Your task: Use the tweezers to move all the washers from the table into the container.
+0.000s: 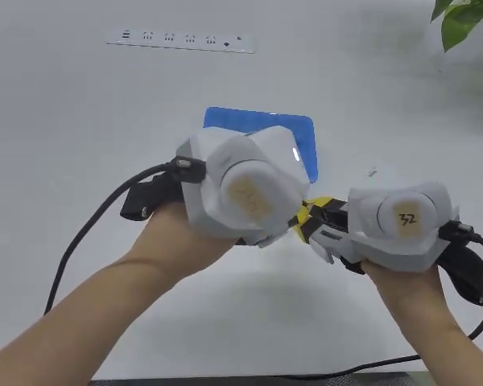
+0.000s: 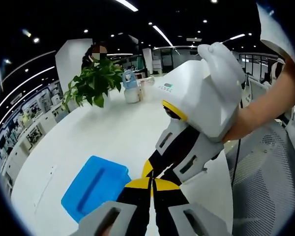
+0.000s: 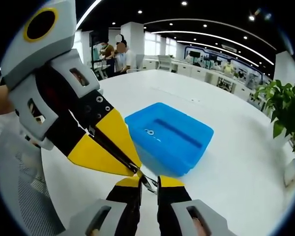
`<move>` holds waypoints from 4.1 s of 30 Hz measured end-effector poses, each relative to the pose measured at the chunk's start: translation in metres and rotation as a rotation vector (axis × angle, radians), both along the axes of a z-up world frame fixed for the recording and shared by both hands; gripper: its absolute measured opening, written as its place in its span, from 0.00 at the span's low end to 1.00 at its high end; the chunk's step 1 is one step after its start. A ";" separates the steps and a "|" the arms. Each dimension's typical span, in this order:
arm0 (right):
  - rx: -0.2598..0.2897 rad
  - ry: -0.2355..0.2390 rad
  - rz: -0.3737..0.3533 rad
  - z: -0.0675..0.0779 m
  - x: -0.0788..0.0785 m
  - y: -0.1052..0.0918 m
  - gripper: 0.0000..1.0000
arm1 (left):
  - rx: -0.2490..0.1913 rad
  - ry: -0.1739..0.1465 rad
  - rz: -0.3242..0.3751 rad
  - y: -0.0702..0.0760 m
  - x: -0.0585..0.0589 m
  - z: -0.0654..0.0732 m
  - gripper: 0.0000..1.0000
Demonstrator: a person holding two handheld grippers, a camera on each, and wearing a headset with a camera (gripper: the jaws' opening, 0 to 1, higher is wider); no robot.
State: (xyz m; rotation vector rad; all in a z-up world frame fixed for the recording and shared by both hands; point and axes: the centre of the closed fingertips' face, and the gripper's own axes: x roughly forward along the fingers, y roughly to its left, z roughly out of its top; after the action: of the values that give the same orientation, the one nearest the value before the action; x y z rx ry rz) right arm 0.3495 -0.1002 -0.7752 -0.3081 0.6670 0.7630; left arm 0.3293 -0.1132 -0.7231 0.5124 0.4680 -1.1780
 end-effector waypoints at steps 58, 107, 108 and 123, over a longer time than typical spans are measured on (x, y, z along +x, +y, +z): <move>0.006 -0.074 0.025 0.055 0.018 -0.005 0.02 | -0.113 0.155 0.193 0.039 -0.035 0.001 0.00; 0.030 -0.022 0.004 0.002 0.015 -0.026 0.04 | -0.103 0.071 0.043 -0.037 0.024 0.000 0.00; 0.022 -0.019 0.024 0.001 0.014 -0.026 0.05 | -0.095 0.068 0.019 -0.037 0.023 0.000 0.00; 0.061 0.012 0.122 -0.006 0.020 -0.027 0.04 | 0.027 0.058 -0.211 -0.040 0.028 -0.001 0.00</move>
State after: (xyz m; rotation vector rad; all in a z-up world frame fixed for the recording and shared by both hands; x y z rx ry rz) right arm 0.3691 -0.1274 -0.7813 -0.2905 0.6392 0.9004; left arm 0.3576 -0.1532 -0.7238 0.5626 0.4886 -1.3937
